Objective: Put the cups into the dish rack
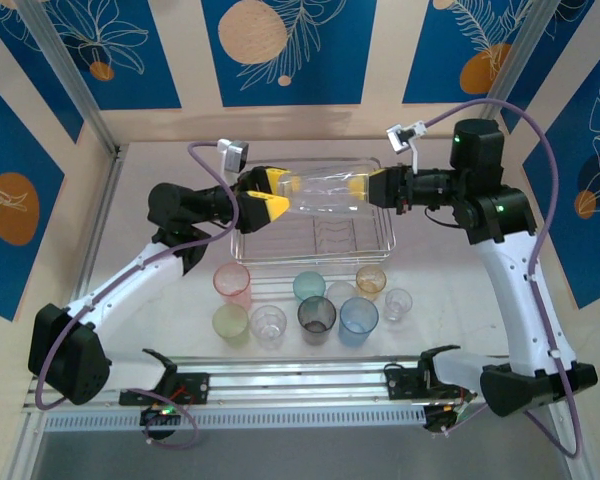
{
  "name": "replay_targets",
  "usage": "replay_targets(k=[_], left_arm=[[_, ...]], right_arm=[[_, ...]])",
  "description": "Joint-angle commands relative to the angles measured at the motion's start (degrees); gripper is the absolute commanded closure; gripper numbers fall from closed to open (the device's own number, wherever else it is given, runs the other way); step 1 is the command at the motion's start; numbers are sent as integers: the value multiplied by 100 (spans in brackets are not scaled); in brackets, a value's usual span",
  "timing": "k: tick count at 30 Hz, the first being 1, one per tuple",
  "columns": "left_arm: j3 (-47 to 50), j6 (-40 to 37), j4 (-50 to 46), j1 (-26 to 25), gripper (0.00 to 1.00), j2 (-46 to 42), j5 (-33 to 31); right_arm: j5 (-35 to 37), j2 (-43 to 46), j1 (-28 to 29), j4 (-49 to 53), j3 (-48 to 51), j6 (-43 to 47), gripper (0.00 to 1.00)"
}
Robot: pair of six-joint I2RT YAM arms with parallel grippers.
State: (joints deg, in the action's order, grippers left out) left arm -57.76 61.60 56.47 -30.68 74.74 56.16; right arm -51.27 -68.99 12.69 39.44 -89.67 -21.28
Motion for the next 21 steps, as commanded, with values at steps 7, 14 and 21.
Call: replay_targets(k=[7,14,21], left_arm=[[-152,190,489,-86,1,104,202],[-210,374,682,-88,19,325,280],[-269,-16,11,-79,44,262,198]], right_arm=[[-27,-464,349,-211,-253,143,100],[19,-826,500,-437,-398,48,100],[110,-1074,638,-367,-490,82,100]])
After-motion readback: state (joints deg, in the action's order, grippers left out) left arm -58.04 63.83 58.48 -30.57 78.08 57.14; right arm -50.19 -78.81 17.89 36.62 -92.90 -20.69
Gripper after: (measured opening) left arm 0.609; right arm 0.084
